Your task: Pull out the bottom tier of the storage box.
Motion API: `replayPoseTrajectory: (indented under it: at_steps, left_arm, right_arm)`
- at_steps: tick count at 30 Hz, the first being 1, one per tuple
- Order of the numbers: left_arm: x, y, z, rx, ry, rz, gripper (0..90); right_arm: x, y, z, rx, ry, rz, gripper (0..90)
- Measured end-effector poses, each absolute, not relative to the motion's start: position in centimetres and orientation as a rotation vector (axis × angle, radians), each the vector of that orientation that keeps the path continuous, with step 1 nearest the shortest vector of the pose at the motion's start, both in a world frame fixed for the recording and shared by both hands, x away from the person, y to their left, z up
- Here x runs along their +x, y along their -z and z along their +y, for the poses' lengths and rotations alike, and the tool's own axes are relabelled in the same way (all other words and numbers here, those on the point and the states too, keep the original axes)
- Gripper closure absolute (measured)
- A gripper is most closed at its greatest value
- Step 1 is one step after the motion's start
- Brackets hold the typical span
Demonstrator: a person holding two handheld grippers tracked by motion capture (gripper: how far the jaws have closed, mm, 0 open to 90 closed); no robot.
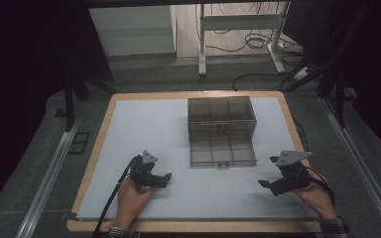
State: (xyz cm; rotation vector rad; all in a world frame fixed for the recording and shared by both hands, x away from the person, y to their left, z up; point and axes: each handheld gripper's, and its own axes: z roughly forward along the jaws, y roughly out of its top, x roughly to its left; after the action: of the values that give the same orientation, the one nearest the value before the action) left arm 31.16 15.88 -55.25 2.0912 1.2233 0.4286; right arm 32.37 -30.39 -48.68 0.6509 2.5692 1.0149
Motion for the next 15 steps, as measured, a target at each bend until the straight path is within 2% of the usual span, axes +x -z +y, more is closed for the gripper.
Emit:
replayPoseTrajectory:
  at_steps: [15]
  left_arm:
    - [31.2, 55.3, 15.9, 2.091, -0.429, 1.223, 0.0]
  right_arm:
    - [30.7, 49.4, -31.9, 0.719, -1.051, 2.53, 1.3]
